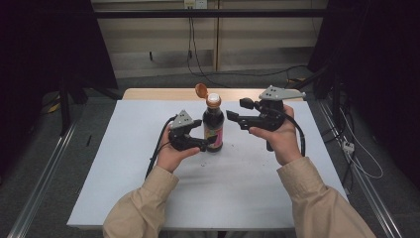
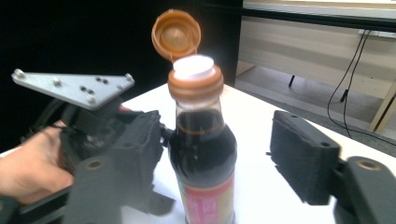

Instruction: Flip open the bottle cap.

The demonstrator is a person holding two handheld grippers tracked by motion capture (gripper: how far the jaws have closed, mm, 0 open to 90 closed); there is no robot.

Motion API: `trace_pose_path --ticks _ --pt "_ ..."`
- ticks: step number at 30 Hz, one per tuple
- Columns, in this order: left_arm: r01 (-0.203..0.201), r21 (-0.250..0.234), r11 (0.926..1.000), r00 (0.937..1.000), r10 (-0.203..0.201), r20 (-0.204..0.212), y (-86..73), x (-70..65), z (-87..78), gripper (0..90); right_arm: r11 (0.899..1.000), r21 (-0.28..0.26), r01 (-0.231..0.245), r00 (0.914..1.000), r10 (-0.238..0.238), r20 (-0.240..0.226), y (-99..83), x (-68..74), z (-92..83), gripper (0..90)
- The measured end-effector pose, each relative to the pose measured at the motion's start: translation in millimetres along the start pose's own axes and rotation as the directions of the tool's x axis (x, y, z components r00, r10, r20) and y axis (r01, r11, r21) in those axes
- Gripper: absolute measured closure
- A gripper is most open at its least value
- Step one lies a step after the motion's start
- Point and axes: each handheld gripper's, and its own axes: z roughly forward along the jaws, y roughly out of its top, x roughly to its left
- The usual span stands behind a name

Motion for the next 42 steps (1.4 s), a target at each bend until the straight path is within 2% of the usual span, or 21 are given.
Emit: trace_pose_path --ticks 4,8,10,13,15,18,23,25,26,32,36,37,38,42 --pt "0.036 -0.004 0.9994 0.9992 -0.036 0.018 -4.7 1.2 -6.7 8.8 1.0 -0.002 -0.015 0.9999 0.015 -0.006 -11.2 0.4 -3.1 24.8" --pt "0.032 0.006 0.9995 0.9994 -0.032 0.01 -8.4 2.1 -14.4 7.1 1.0 0.0 -0.016 0.9999 0.016 -0.004 -21.8 1.6 -7.7 21.9" --pt "0.043 0.002 0.9991 0.999 -0.043 0.014 -9.6 3.3 -19.3 5.8 1.0 0.002 -0.016 0.9999 0.016 -0.005 -28.0 2.2 -9.8 20.0" --pt "0.033 0.017 0.9993 0.9994 -0.033 -0.001 -10.3 3.9 -27.5 3.6 1.0 0.011 -0.019 0.9998 0.019 0.005 -38.7 2.6 -12.6 18.0" --pt "0.025 0.001 0.9997 0.9997 -0.025 -0.005 -12.0 4.5 -34.4 3.0 1.0 0.012 -0.025 0.9997 0.025 0.005 -46.0 1.3 -14.7 17.5" --pt "0.038 -0.019 0.9991 0.9993 -0.038 -0.004 -16.1 6.5 -43.0 3.1 0.999 0.012 -0.038 0.9992 0.038 0.012 -56.0 -1.2 -18.6 17.2" --pt "0.027 -0.014 0.9995 0.9996 -0.027 -0.003 -20.5 7.0 -53.5 0.8 0.999 0.007 -0.044 0.9988 0.044 0.022 -73.6 -2.0 -25.9 16.6" --pt "0.01 -0.015 0.9998 1.0 -0.009 0.003 -22.9 5.0 -56.5 0.5 0.999 0.007 -0.046 0.9987 0.046 0.023 -80.5 -2.3 -27.4 16.5" --pt "-0.002 -0.01 0.9999 1.0 0.002 -0.008 -23.7 3.7 -58.1 0.0 0.999 0.013 -0.043 0.9987 0.043 0.029 -83.5 -2.3 -28.1 16.1" --pt "-0.003 0.0 1.0 0.9999 0.003 -0.014 -31.3 5.4 -67.8 0.0 0.999 0.022 -0.038 0.9985 0.037 0.039 -96.3 -1.4 -32.9 15.4" --pt "0.0 0.01 0.9999 0.9998 0.001 -0.022 -37.4 6.7 -74.3 0.0 0.999 0.037 -0.018 0.9988 0.016 0.046 -103.7 -0.3 -35.6 15.4" --pt "0.009 0.009 0.9999 0.9997 -0.009 -0.024 -38.6 6.2 -75.7 0.0 0.999 0.04 -0.016 0.9987 0.014 0.05 -105.5 0.2 -36.0 15.4" --pt "-0.005 0.014 0.9999 0.9996 0.005 -0.027 -39.1 6.8 -78.1 0.0 0.999 0.045 -0.013 0.9988 0.011 0.048 -107.4 0.2 -36.6 15.3" --pt "-0.007 -0.002 1.0 0.9996 0.007 -0.027 -40.1 5.6 -86.8 0.0 0.999 0.046 -0.017 0.9984 0.015 0.055 -114.7 -1.1 -38.1 15.0"
